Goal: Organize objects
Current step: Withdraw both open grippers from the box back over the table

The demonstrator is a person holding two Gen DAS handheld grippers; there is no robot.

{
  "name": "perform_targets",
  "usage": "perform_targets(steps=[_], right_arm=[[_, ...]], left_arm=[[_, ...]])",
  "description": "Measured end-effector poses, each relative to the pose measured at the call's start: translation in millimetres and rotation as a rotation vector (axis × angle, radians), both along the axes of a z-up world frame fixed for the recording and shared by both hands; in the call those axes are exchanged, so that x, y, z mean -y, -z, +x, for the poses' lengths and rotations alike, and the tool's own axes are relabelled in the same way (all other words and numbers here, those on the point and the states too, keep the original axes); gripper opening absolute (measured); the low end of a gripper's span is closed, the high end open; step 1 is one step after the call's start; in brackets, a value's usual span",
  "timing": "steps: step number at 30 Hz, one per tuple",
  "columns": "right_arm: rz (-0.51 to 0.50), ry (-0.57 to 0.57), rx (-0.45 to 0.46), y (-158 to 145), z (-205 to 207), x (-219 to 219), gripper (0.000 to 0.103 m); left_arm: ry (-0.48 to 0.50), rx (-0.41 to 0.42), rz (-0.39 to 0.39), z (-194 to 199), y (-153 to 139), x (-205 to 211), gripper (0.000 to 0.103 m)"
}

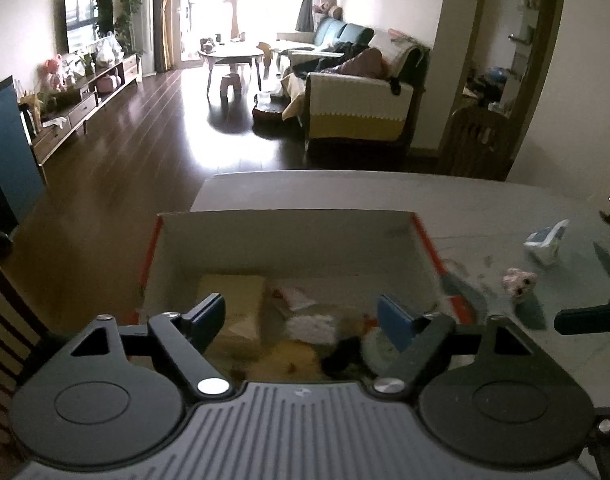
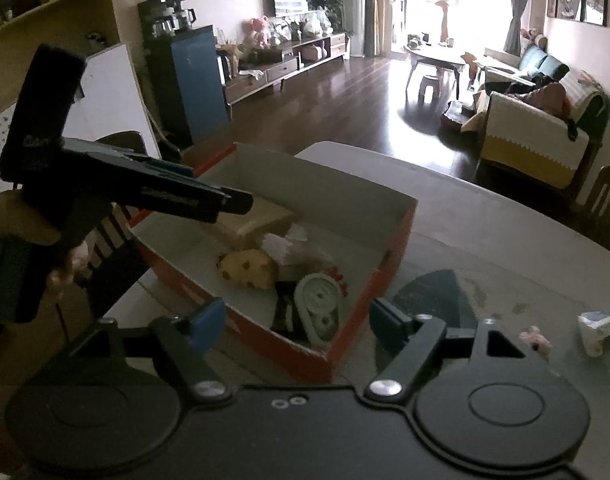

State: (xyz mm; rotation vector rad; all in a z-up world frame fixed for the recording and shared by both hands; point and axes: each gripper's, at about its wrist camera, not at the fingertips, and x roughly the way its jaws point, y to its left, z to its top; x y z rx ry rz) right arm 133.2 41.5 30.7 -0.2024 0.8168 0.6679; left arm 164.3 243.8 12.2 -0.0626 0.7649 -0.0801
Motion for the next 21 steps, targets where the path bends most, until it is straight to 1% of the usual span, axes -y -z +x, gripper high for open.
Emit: perform_targets(steps=[5,9,13,20,21], right_arm=[[0.038,0.006,-0.017,-3.4,-4.7,37.2,0.081],[0.046,0.015,-0.021,-4.9,-6.0,64.9,0.081],[0.037,0.036,-0.009,-4.0,-5.9,89.9,0.082],[0.020,0.064,0.005,0.0,-3.0,135.0,0.082],[0.019,0.069,0.004,1.7,-2.9,142.8,0.082]], left_arm=[[0.002,0.010,-0.030,-19.7,-4.3,31.3,0.083],[0.012,0.007,-0.043,-31.2,-4.1,60.6,0.084],[0.029,-0.011,-0.063,-38.5,1.5,91.1,0.086],[0.045,-0.038,-0.065,-40.0,19.3,140.6,0.087],[0.046,-0.039,-0.066,-40.6,21.7,149.1,0.088]])
